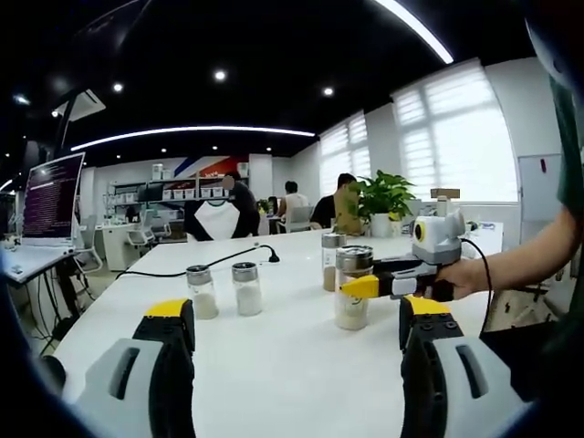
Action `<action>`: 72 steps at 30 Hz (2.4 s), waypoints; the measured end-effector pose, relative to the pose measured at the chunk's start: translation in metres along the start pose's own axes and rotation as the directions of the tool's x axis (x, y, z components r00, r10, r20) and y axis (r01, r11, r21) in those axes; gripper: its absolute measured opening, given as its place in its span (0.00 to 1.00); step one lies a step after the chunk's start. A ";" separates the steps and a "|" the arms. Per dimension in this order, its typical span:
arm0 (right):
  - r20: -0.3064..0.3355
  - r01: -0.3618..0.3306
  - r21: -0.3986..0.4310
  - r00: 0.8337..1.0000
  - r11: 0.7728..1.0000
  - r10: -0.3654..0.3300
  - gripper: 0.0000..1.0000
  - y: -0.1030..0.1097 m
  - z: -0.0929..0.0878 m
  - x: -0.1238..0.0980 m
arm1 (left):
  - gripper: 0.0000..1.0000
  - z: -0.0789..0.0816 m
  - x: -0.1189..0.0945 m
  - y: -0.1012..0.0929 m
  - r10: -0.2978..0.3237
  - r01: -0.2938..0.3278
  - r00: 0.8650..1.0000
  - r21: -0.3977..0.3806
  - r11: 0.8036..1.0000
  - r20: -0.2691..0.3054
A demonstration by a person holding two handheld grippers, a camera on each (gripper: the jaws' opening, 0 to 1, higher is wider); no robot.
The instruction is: Rotate the seasoning bottle until the label or dispensing opening points toward the visible target arrow and the bottle remains upright within the marked orientation range
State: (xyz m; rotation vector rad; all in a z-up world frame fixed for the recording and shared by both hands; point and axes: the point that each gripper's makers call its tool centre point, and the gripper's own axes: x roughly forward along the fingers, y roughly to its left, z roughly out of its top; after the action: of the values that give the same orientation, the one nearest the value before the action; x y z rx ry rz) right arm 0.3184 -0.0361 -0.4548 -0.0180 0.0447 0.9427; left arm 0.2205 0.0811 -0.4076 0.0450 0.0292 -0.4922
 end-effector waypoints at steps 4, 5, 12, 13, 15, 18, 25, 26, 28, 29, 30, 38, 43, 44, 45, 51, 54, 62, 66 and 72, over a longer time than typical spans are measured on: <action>-0.006 -0.080 -0.002 0.997 0.997 0.080 0.39 0.003 -0.001 0.001 | 0.98 0.003 -0.001 0.000 -0.001 0.001 1.000 -0.012 1.000 0.006; -0.009 -0.097 0.001 0.995 0.995 0.097 0.39 0.003 0.000 0.001 | 0.98 0.006 -0.001 -0.001 -0.004 0.004 1.000 -0.021 1.000 0.016; -0.008 -0.191 0.002 0.981 0.981 0.192 0.39 0.009 0.000 0.001 | 1.00 0.007 0.001 0.002 0.018 -0.017 1.000 -0.026 1.000 0.022; -0.008 -0.209 0.003 0.978 0.978 0.209 0.39 0.010 0.000 0.001 | 0.99 0.006 0.001 0.001 0.016 -0.016 1.000 -0.024 1.000 0.016; -0.007 -0.231 0.010 0.973 0.973 0.231 0.39 0.011 0.000 0.000 | 0.99 0.004 0.000 0.002 0.019 -0.019 1.000 -0.018 1.000 0.011; -0.017 -0.250 0.018 0.968 0.968 0.251 0.39 0.013 -0.002 0.000 | 0.99 0.005 -0.001 0.004 0.028 -0.027 0.999 -0.033 0.999 0.018; -0.054 -0.259 -0.012 0.965 0.966 0.258 0.39 0.014 -0.007 -0.001 | 0.99 0.005 0.000 0.004 0.026 -0.026 0.999 -0.037 0.999 0.019; -0.058 -0.256 0.014 0.965 0.967 0.256 0.39 0.014 -0.007 -0.001 | 0.99 0.005 0.000 0.003 0.024 -0.023 1.000 -0.036 0.999 0.018; -0.061 -0.256 0.034 0.964 0.966 0.258 0.40 0.014 -0.008 -0.001 | 0.99 0.004 0.002 0.004 0.025 -0.024 1.000 -0.034 0.999 0.013; -0.061 -0.255 0.030 0.965 0.967 0.256 0.40 0.013 -0.008 -0.001 | 0.99 0.004 0.002 0.004 0.025 -0.024 1.000 -0.035 0.999 0.014; -0.071 -0.251 0.028 0.965 0.968 0.252 0.40 0.013 -0.010 -0.001 | 0.99 0.006 0.002 0.003 0.024 -0.023 1.000 -0.038 0.999 0.019; -0.019 -0.184 0.091 0.982 0.979 0.186 0.50 0.004 0.000 -0.008 | 0.99 0.006 0.003 0.001 0.024 -0.023 0.999 -0.041 0.999 0.023; -0.015 -0.105 0.074 0.994 0.992 0.106 0.55 0.001 0.005 -0.012 | 0.99 0.004 0.003 0.001 0.022 -0.021 1.000 -0.043 0.999 0.020; -0.011 -0.092 0.066 0.996 0.994 0.092 0.56 0.002 0.006 -0.012 | 0.99 0.003 0.003 0.001 0.021 -0.020 1.000 -0.041 0.999 0.019; -0.008 -0.083 0.062 0.996 0.995 0.084 0.56 0.003 0.007 -0.013 | 0.99 0.003 0.003 0.001 0.020 -0.019 1.000 -0.043 0.999 0.017; 0.017 0.062 0.065 0.998 0.996 -0.063 0.58 -0.003 0.010 -0.014 | 0.99 0.005 0.004 0.000 0.011 -0.010 0.999 -0.040 0.999 0.030; 0.017 0.105 0.034 0.994 0.994 -0.106 0.58 0.000 0.012 -0.013 | 0.99 0.002 0.005 -0.001 0.005 -0.004 1.000 -0.046 0.999 0.021; 0.063 0.344 0.141 0.933 0.928 -0.355 0.59 -0.012 0.018 -0.015 | 0.99 0.001 0.002 0.000 0.009 -0.008 1.000 -0.053 0.999 0.025; 0.035 0.392 0.025 0.919 0.919 -0.393 0.57 -0.009 0.016 -0.014 | 1.00 0.001 0.002 0.000 0.011 -0.010 1.000 -0.057 0.998 0.024; -0.022 0.496 0.050 0.868 0.867 -0.495 0.56 -0.018 0.010 -0.012 | 0.99 0.002 0.002 0.001 0.012 -0.010 0.999 -0.062 0.998 0.030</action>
State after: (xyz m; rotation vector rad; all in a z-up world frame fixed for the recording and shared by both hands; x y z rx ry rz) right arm 0.3261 -0.0559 -0.4448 0.0163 0.0697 0.4224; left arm 0.2226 0.0808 -0.4057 -0.0229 0.0145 -0.4808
